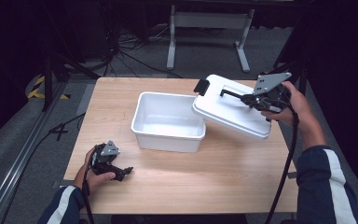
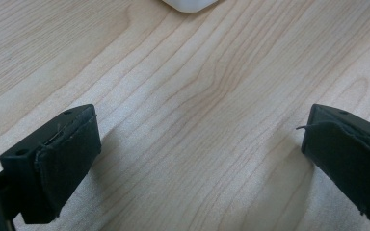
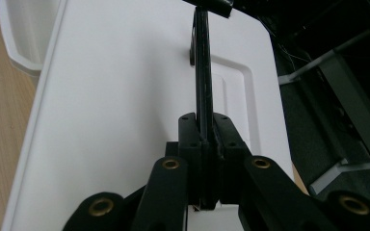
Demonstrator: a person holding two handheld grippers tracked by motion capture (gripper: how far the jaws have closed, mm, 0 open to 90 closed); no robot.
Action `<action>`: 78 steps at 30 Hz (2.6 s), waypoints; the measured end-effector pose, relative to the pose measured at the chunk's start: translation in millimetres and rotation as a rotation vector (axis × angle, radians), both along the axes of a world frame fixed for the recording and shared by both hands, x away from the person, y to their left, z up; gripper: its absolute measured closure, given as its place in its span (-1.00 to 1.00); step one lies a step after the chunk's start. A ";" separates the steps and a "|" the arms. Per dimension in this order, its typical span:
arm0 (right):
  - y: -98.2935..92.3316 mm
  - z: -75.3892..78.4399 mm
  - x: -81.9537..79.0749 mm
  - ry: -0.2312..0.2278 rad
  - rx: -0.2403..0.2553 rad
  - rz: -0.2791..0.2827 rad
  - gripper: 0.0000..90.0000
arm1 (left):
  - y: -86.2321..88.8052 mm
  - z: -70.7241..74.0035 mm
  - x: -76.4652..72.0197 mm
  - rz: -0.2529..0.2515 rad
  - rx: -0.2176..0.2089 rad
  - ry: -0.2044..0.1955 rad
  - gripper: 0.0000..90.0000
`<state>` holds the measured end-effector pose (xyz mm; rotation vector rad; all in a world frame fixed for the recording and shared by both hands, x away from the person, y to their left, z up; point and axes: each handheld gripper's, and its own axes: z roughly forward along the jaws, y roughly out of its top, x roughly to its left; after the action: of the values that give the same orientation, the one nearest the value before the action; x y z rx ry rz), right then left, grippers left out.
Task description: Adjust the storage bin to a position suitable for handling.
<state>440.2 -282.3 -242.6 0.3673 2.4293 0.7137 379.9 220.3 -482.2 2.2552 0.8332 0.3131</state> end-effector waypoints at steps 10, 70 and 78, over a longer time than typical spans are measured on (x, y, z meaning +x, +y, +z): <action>-30.6 -7.8 -3.9 0.004 0.023 -0.053 0.88 | 0.2 0.2 0.1 -0.002 0.004 0.000 -0.99; -53.1 -139.4 40.6 0.212 0.021 -0.187 0.88 | 0.2 0.1 0.2 -0.003 0.003 0.000 -0.99; -53.3 -148.6 43.4 0.222 0.032 -0.208 0.88 | 0.2 0.1 0.2 -0.003 0.003 0.000 -0.99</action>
<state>483.6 -335.6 -391.2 0.7352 2.5378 0.6499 380.0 220.5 -482.1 2.2587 0.8302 0.3132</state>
